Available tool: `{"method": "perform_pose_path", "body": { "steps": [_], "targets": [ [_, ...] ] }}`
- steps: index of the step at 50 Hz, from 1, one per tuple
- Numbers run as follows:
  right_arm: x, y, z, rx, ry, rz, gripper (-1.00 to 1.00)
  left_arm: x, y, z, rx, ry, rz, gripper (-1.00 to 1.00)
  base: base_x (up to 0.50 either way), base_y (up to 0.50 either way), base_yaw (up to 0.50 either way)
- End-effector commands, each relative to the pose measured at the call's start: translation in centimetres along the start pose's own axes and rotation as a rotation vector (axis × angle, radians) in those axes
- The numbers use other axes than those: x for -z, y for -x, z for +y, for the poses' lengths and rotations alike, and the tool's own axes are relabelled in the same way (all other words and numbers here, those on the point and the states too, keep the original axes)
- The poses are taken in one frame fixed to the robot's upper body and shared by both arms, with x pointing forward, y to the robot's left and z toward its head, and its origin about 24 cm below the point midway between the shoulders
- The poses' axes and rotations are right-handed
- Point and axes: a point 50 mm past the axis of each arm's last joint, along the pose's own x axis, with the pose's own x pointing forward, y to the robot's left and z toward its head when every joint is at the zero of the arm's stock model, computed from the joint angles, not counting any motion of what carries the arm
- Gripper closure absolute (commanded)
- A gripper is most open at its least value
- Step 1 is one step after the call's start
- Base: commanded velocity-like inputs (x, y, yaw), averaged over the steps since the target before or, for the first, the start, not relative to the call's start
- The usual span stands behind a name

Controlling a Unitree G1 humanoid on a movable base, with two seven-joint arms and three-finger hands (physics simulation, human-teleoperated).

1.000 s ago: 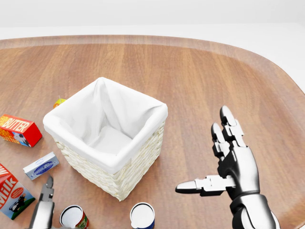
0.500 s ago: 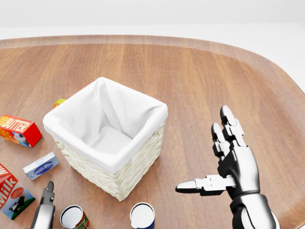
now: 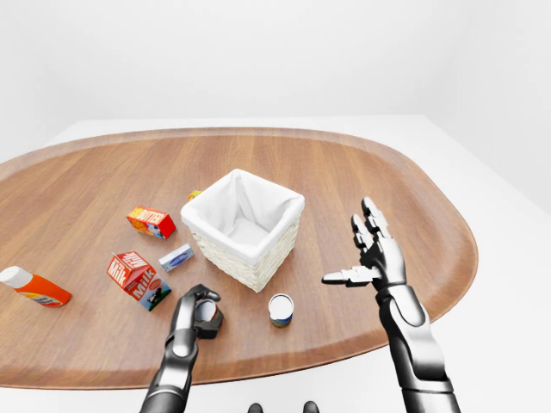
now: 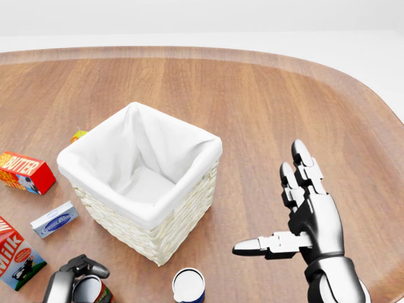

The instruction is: Pick up the tomato sauce, and put it in the basket.

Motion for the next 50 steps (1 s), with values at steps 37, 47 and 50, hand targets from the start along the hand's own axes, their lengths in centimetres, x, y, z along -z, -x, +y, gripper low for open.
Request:
{"method": "perform_pose_path", "body": {
  "steps": [37, 47, 50],
  "targets": [
    [0.1, 0.0, 0.0, 0.002, -0.001, 0.003, -1.0, -5.4, 3.2, 2.1, -0.02, 0.017, -0.211, 0.71, 0.0, 0.0, 0.0],
    [0.1, -0.1, -0.1, 0.004, -0.001, 0.003, -1.0, -7.4, 4.6, 2.5, -0.017, 0.018, -0.313, 0.68, 0.0, 0.0, 0.0],
    [0.2, -0.2, -0.1, 0.004, -0.002, 0.01, -1.0, -8.1, 5.1, 2.6, -0.014, 0.018, -0.349, 0.68, 0.0, 0.0, 0.0]
  ]
}}
